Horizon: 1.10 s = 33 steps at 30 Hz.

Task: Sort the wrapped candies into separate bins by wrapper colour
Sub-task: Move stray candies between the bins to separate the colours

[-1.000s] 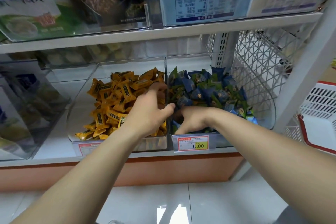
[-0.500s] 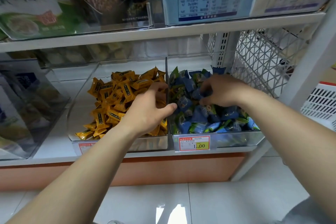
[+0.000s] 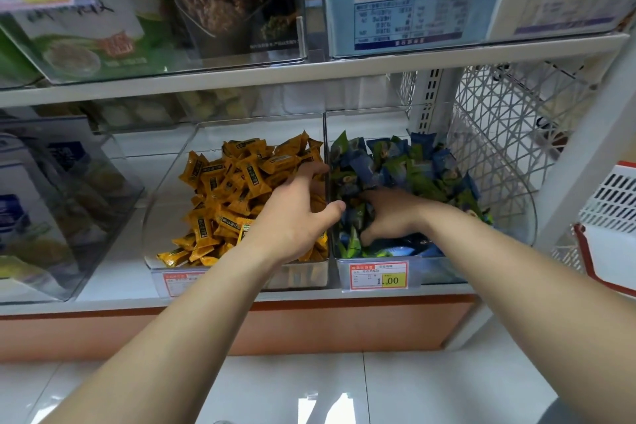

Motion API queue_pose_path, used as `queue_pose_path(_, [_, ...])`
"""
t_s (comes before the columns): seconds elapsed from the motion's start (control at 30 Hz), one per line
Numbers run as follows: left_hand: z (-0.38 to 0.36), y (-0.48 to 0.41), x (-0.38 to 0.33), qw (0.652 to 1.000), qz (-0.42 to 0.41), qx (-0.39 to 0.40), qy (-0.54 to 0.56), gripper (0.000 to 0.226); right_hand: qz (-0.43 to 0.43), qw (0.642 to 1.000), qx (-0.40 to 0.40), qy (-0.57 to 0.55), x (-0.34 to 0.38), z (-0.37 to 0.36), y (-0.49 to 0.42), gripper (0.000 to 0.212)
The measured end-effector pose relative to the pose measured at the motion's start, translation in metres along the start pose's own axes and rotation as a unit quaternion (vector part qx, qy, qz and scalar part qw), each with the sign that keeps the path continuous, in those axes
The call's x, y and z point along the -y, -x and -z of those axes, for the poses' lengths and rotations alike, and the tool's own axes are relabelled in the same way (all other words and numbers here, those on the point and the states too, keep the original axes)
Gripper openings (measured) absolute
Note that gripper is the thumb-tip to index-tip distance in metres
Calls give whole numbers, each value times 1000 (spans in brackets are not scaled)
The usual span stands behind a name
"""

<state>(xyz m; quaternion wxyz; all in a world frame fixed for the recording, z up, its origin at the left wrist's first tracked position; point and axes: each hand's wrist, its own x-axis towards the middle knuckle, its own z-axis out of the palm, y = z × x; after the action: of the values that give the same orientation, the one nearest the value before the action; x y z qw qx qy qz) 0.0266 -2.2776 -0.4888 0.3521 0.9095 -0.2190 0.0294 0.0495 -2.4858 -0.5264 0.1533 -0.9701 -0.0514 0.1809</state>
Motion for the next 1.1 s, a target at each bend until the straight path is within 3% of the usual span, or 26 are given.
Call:
queue_pose_path(0.13, [0, -1, 1, 1000, 0, -3, -6, 59, 8, 999, 20, -43, -3, -2, -1, 108])
queue_pose_path(0.3, [-2, 0, 0, 1000, 2, -6, -8, 58, 20, 989, 60, -137, -5, 2, -2, 65])
queue_pose_path(0.47, [-2, 1, 1, 1000, 4, -2, -2, 58, 22, 991, 72, -110, -5, 11, 1, 82])
queue_pose_path(0.63, [2, 0, 1, 1000, 2, 9, 5, 58, 47, 962, 123, -240, -12, 24, 14, 48])
queue_pose_path(0.8, [4, -3, 1, 1000, 9, 15, 9, 57, 58, 959, 153, -231, -1, 27, 21, 40])
queue_pose_path(0.87, [4, -3, 0, 1000, 10, 17, 8, 57, 69, 963, 132, -225, 1, 27, 23, 40])
queue_pose_path(0.97, [4, -2, 0, 1000, 11, 19, 7, 57, 74, 968, 37, -239, -1, 29, 25, 43])
queue_pose_path(1.1, [-1, -1, -7, 998, 2, -30, -60, 62, 64, 937, -79, -335, -5, 34, 27, 41])
